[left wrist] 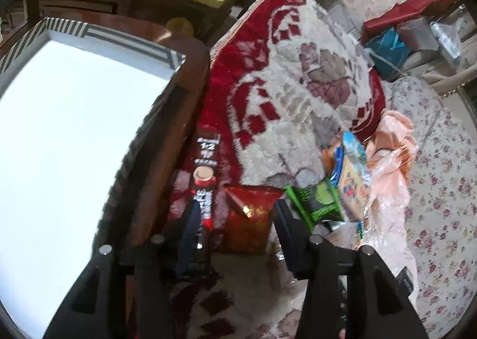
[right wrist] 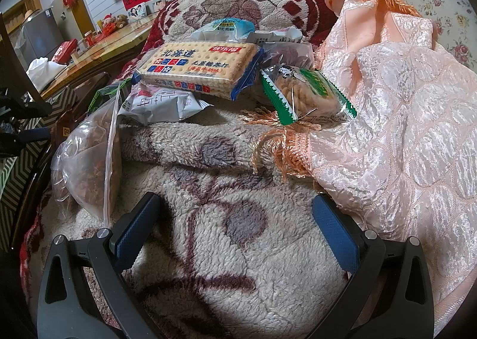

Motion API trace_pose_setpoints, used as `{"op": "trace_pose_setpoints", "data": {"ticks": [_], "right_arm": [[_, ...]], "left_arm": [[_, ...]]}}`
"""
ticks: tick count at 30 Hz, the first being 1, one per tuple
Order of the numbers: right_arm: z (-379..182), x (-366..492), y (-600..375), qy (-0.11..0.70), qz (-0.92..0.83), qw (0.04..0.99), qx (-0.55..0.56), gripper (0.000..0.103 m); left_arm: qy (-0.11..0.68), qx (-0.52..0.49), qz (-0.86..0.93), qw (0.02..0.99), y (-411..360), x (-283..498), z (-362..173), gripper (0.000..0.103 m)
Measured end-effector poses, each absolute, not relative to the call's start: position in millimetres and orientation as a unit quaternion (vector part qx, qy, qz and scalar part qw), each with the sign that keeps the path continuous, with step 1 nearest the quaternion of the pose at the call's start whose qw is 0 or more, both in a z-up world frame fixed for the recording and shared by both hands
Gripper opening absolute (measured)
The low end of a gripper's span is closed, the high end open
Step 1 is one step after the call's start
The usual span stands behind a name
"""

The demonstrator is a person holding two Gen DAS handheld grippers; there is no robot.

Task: Organize snacks
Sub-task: 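Reach the left gripper to the red Nescafe coffee stick and grasp it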

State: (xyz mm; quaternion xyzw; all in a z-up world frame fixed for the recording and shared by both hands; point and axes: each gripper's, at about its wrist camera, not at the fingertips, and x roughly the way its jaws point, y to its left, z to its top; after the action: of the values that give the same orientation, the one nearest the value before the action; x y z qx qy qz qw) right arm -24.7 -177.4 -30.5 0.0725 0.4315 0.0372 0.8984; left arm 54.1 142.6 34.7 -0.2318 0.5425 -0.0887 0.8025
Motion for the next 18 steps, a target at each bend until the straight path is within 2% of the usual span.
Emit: {"op": "trace_pose_setpoints", "data": {"ticks": [18], "right_arm": [[-31, -25, -178, 0.431, 0.037, 0.898, 0.073, 0.103]], "left_arm": [[0.57, -0.125, -0.019, 0.812, 133, 55, 30, 0.053]]}}
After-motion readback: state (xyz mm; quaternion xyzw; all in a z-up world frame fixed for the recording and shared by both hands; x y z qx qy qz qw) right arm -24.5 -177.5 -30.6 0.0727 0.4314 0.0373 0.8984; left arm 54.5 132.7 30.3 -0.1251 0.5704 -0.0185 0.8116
